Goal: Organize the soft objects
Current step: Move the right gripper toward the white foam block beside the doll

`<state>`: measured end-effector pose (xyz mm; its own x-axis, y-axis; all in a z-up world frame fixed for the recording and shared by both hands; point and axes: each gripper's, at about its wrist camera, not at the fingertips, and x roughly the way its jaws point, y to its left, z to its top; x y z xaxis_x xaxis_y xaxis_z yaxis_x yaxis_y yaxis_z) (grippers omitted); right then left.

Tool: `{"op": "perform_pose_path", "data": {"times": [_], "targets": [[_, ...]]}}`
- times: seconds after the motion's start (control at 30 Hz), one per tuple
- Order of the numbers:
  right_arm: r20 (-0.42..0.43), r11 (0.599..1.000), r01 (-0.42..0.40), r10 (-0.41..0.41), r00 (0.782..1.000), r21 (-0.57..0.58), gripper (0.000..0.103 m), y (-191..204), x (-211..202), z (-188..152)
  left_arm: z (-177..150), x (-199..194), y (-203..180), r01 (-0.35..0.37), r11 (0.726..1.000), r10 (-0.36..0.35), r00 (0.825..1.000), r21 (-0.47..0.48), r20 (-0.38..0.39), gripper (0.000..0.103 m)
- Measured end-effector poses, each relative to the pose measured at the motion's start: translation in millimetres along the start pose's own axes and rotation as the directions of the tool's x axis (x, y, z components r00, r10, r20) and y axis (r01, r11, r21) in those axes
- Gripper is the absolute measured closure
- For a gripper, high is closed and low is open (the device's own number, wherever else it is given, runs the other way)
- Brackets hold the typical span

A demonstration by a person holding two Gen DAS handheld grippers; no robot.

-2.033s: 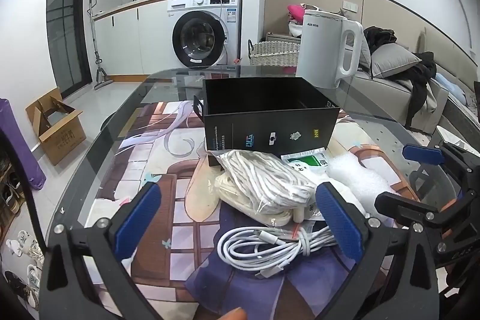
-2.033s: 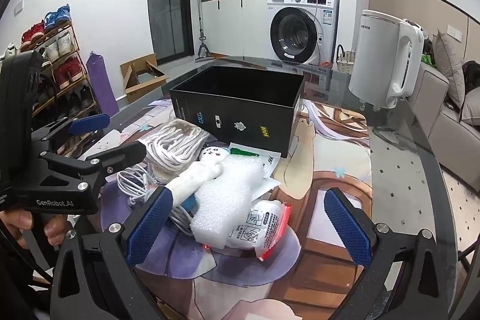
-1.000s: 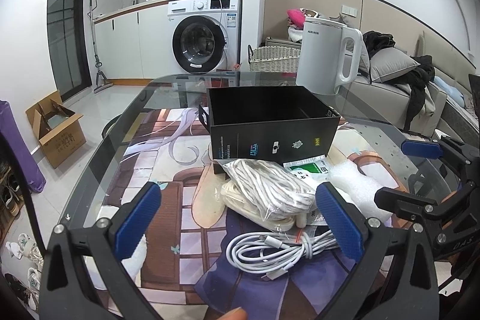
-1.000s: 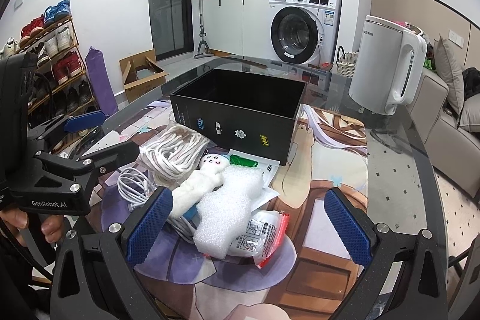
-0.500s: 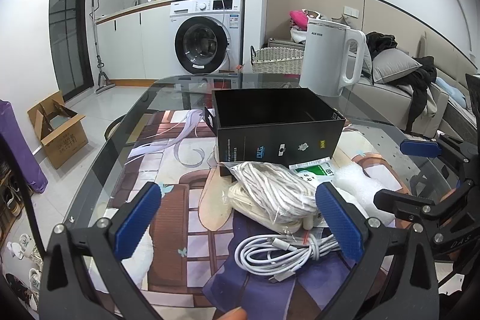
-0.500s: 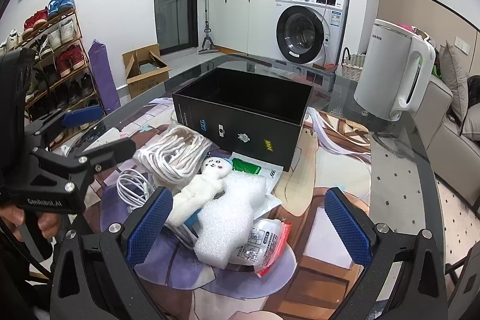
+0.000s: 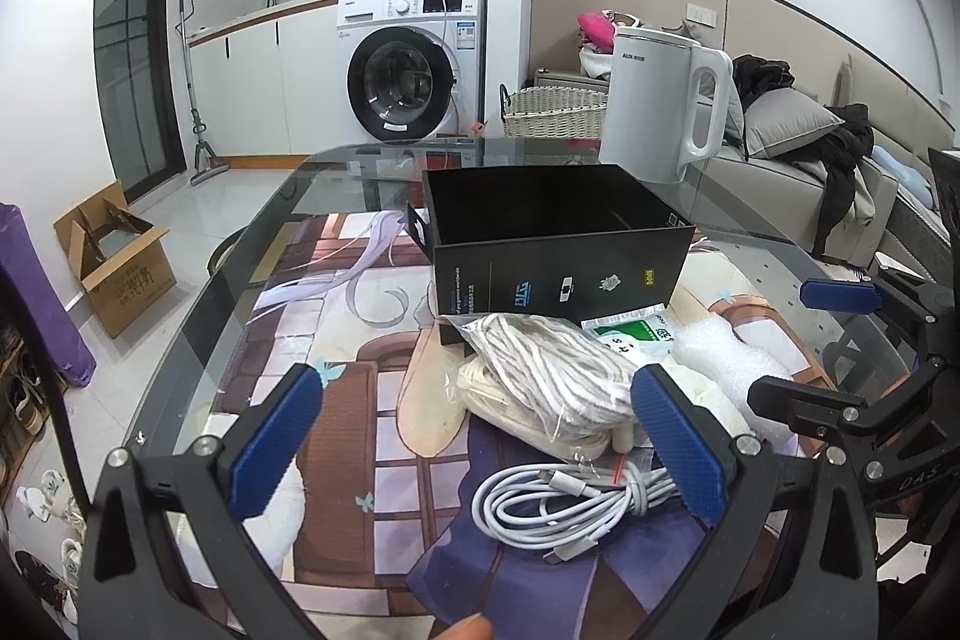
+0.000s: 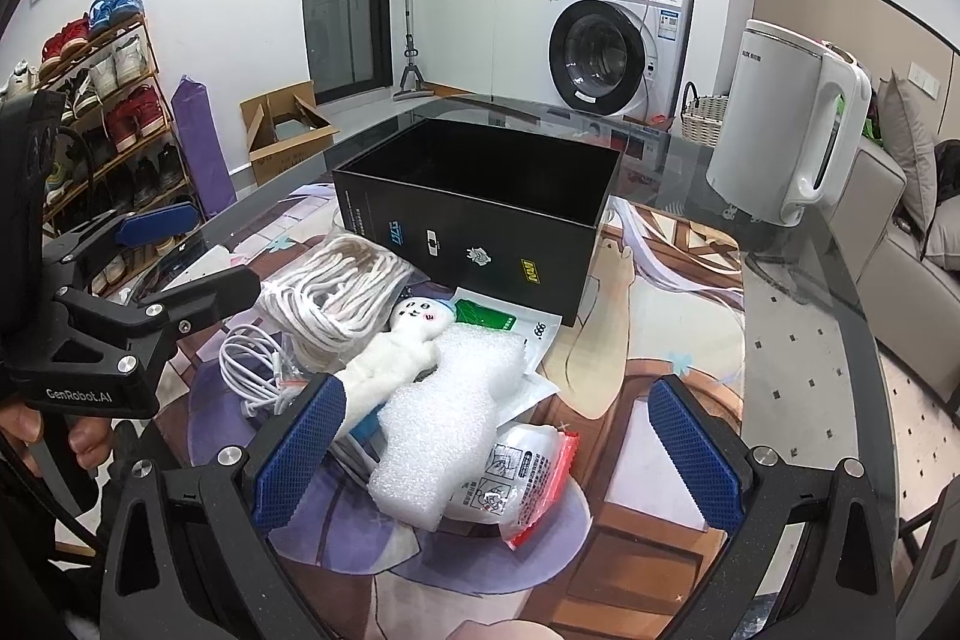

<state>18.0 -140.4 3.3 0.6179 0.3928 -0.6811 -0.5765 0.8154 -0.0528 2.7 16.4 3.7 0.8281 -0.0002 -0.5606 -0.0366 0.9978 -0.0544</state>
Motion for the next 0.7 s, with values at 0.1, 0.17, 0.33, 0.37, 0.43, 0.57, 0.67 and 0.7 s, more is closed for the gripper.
{"op": "perform_pose_path", "data": {"times": [0.1,0.17,0.33,0.37,0.43,0.57,0.67,0.7], "targets": [[-0.003,1.0,0.001,-0.001,1.0,0.0,0.0,-0.6,1.4,-1.0,0.1,0.1,0.4,0.002,1.0,-0.002,1.0,-0.002,-0.001,0.0],[-0.005,1.0,0.002,-0.002,1.0,0.001,0.0,-1.4,2.5,-1.4,-0.2,0.4,0.6,0.004,1.0,-0.004,1.0,-0.001,-0.002,0.0],[-0.012,1.0,0.001,-0.001,1.0,0.001,0.0,-1.3,3.5,-2.5,-1.7,2.6,-0.2,0.005,1.0,-0.005,1.0,0.008,-0.009,0.0],[-0.013,1.0,0.001,-0.001,1.0,0.001,0.0,-1.3,3.9,-2.8,-1.8,3.2,-0.7,0.006,1.0,-0.006,1.0,0.01,-0.011,0.0],[-0.018,1.0,0.001,-0.001,1.0,0.002,0.0,-1.2,5.2,-2.8,-2.0,3.0,-1.1,0.005,1.0,-0.005,1.0,0.011,-0.011,0.0],[-0.026,1.0,-0.001,0.001,1.0,0.0,0.0,-1.4,7.1,-3.5,-2.8,3.9,-1.2,0.004,1.0,-0.004,1.0,0.01,-0.015,0.0],[-0.032,1.0,0.008,-0.008,0.999,0.0,0.0,-3.5,8.6,-4.1,-3.7,5.7,-0.5,0.003,1.0,-0.003,1.0,0.012,-0.021,0.0],[-0.035,1.0,0.01,-0.009,0.999,0.002,0.0,-4.8,8.5,-4.2,-3.7,6.1,-0.2,0.002,1.0,-0.001,1.0,0.014,-0.024,0.0]]}}
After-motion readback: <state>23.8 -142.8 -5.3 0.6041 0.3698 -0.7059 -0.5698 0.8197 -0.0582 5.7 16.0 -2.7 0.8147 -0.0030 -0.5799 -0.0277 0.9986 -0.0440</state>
